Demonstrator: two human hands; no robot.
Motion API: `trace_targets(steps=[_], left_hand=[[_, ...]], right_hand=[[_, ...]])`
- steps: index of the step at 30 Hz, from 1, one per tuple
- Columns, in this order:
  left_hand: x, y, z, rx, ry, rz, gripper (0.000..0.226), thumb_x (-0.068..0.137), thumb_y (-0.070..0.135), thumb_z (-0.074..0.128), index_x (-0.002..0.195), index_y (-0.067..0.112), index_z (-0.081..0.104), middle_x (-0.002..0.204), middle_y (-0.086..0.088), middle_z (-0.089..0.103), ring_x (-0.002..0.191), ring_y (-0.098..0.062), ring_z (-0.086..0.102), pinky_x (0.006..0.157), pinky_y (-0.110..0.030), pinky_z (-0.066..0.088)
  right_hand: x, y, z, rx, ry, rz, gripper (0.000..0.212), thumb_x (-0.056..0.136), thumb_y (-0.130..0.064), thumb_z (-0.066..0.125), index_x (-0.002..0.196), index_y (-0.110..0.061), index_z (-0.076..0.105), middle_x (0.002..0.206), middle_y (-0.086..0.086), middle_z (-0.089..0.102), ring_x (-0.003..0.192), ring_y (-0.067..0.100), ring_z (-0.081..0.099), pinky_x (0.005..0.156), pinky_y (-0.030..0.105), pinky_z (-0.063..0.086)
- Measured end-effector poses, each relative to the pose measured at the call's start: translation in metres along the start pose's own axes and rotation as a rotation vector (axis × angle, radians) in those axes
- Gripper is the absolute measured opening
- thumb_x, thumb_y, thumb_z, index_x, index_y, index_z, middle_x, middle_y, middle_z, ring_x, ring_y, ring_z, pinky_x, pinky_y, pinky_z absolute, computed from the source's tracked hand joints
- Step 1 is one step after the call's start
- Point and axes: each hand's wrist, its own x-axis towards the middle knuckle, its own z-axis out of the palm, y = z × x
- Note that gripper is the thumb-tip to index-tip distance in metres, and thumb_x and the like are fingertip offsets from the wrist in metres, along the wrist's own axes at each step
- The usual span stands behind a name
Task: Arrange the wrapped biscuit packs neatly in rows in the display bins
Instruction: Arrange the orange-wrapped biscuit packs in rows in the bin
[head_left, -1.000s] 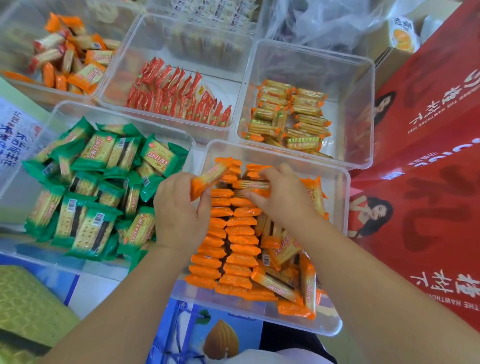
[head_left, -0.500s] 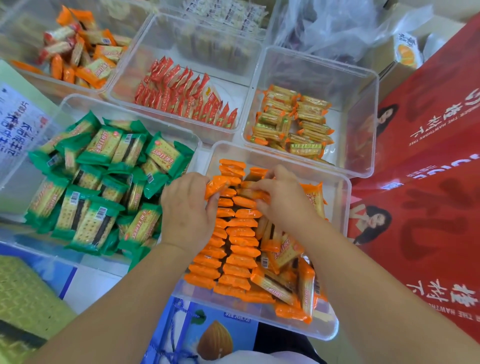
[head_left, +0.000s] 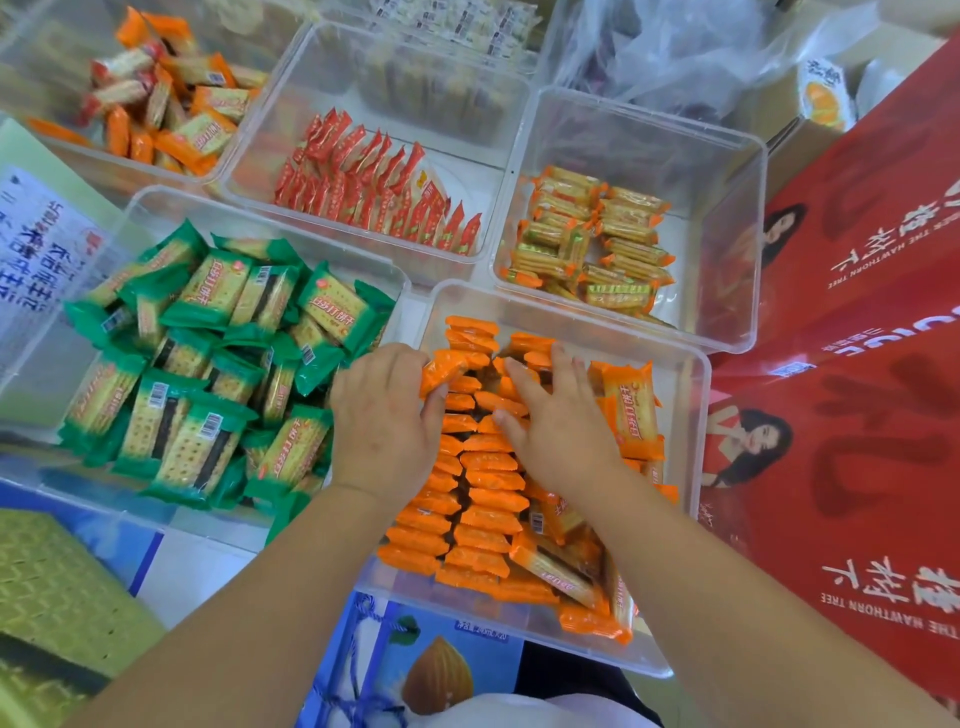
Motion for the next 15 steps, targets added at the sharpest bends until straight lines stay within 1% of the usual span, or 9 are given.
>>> trace_targets(steps=[2, 3, 4, 6, 7, 9, 10, 13, 15], left_hand=[[0.000, 0.000, 0.000, 0.000, 0.003, -0.001, 0.018, 0.095, 0.028, 0.061, 0.098, 0.012, 0.056, 0.094, -0.005, 0.055, 0.085, -0.028, 0.051, 0.075, -0.045, 0.040], [0.000, 0.000, 0.000, -0.001, 0.004, -0.003, 0.018, 0.094, 0.029, 0.061, 0.098, 0.012, 0.056, 0.095, -0.004, 0.055, 0.085, -0.028, 0.051, 0.075, -0.045, 0.040], [0.000, 0.000, 0.001, -0.002, 0.004, -0.005, 0.018, 0.094, 0.029, 0.061, 0.098, 0.012, 0.056, 0.095, -0.004, 0.056, 0.086, -0.028, 0.051, 0.076, -0.045, 0.041], [0.000, -0.001, 0.001, 0.002, 0.002, -0.006, 0.018, 0.094, 0.029, 0.061, 0.098, 0.012, 0.057, 0.096, -0.005, 0.056, 0.087, -0.028, 0.052, 0.076, -0.046, 0.042], [-0.001, -0.001, 0.002, 0.003, 0.003, -0.004, 0.018, 0.095, 0.030, 0.061, 0.098, 0.012, 0.056, 0.096, -0.005, 0.056, 0.086, -0.028, 0.052, 0.076, -0.046, 0.041], [-0.001, -0.001, 0.002, 0.003, 0.007, -0.003, 0.019, 0.095, 0.030, 0.061, 0.098, 0.012, 0.056, 0.095, -0.005, 0.055, 0.086, -0.028, 0.051, 0.076, -0.045, 0.041], [-0.001, -0.001, 0.002, 0.002, 0.007, -0.005, 0.019, 0.095, 0.030, 0.061, 0.098, 0.012, 0.056, 0.096, -0.005, 0.055, 0.087, -0.028, 0.051, 0.077, -0.045, 0.040], [-0.001, -0.001, 0.002, 0.001, 0.006, -0.014, 0.019, 0.094, 0.030, 0.061, 0.099, 0.012, 0.056, 0.097, -0.004, 0.056, 0.088, -0.028, 0.051, 0.078, -0.045, 0.040], [-0.001, 0.000, 0.001, 0.002, 0.007, -0.019, 0.019, 0.094, 0.030, 0.062, 0.099, 0.013, 0.056, 0.096, -0.004, 0.055, 0.088, -0.027, 0.051, 0.079, -0.045, 0.041]], right_hand=[[-0.003, 0.002, 0.005, 0.014, -0.090, -0.046, 0.074, 0.098, -0.068, 0.026, 0.160, -0.037, -0.001, 0.167, 0.011, -0.019, 0.154, 0.037, -0.010, 0.125, 0.051, 0.010], [-0.003, 0.003, 0.004, 0.089, -0.094, -0.074, 0.075, 0.099, -0.067, 0.025, 0.160, -0.035, -0.004, 0.166, 0.008, -0.021, 0.155, 0.033, -0.007, 0.125, 0.049, 0.013], [-0.003, 0.003, 0.001, 0.203, -0.070, -0.086, 0.076, 0.099, -0.065, 0.029, 0.160, -0.033, -0.003, 0.167, 0.004, -0.020, 0.155, 0.026, 0.003, 0.123, 0.043, 0.020], [-0.001, 0.003, -0.003, 0.405, 0.048, -0.062, 0.079, 0.100, -0.055, 0.047, 0.161, -0.028, 0.005, 0.169, -0.003, -0.009, 0.146, 0.009, 0.024, 0.113, 0.027, 0.026], [0.001, 0.002, -0.004, 0.439, 0.100, -0.031, 0.082, 0.098, -0.050, 0.056, 0.161, -0.024, 0.010, 0.170, -0.003, -0.002, 0.147, 0.008, 0.023, 0.111, 0.023, 0.022], [0.004, 0.000, -0.004, 0.449, 0.139, 0.061, 0.086, 0.092, -0.044, 0.068, 0.159, -0.018, 0.020, 0.167, 0.003, 0.016, 0.151, 0.018, 0.023, 0.114, 0.024, 0.023], [0.007, -0.001, -0.004, 0.466, 0.149, 0.114, 0.086, 0.089, -0.045, 0.072, 0.156, -0.017, 0.026, 0.162, 0.005, 0.029, 0.147, 0.021, 0.031, 0.114, 0.028, 0.031], [0.017, -0.002, -0.006, 0.511, 0.101, 0.181, 0.077, 0.079, -0.057, 0.077, 0.140, -0.025, 0.042, 0.136, -0.001, 0.058, 0.125, 0.021, 0.055, 0.095, 0.037, 0.051], [0.026, -0.001, -0.010, 0.561, 0.019, 0.153, 0.066, 0.079, -0.058, 0.077, 0.133, -0.031, 0.048, 0.126, -0.008, 0.064, 0.115, 0.018, 0.060, 0.086, 0.034, 0.050]])
